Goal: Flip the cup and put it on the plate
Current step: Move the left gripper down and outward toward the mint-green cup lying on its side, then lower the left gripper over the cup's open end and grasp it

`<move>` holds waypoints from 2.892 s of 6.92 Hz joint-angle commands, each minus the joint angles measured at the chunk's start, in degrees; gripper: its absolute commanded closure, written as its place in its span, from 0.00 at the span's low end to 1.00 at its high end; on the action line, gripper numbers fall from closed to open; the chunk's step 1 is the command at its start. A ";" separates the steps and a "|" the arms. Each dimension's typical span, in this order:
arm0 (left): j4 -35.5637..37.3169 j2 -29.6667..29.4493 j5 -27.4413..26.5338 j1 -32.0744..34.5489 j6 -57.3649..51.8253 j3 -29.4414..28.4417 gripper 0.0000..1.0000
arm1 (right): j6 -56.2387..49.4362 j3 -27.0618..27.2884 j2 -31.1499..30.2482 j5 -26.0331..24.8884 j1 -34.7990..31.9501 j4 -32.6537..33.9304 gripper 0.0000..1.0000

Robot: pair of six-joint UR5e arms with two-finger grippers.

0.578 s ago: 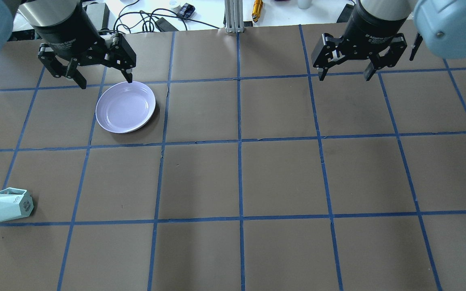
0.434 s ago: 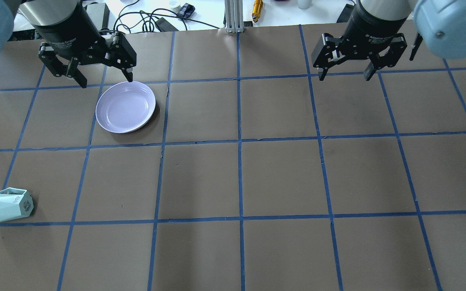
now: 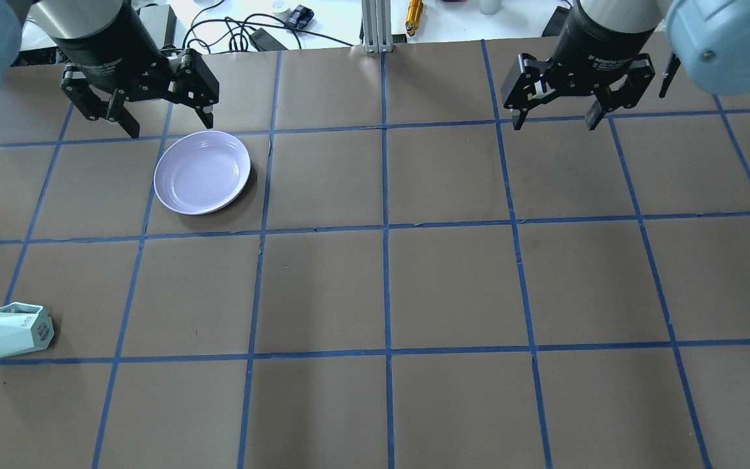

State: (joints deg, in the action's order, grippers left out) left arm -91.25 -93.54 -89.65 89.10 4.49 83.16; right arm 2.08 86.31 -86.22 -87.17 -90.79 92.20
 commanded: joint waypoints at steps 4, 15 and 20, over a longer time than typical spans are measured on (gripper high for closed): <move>-0.07 0.38 -0.62 -0.68 -1.32 0.77 0.00 | 0.03 0.00 0.00 0.07 0.00 0.00 0.00; -8.77 -2.78 -0.44 -35.55 -42.33 0.69 0.00 | 0.03 0.00 0.00 -0.02 0.00 -0.09 0.00; -7.71 -11.81 11.02 -56.54 -63.54 1.39 0.00 | 0.03 0.00 0.00 -0.02 0.00 0.00 0.00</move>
State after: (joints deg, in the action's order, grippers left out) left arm -98.79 -102.46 -83.31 36.54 -56.92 84.51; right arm 2.10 86.31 -86.25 -87.19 -90.79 92.16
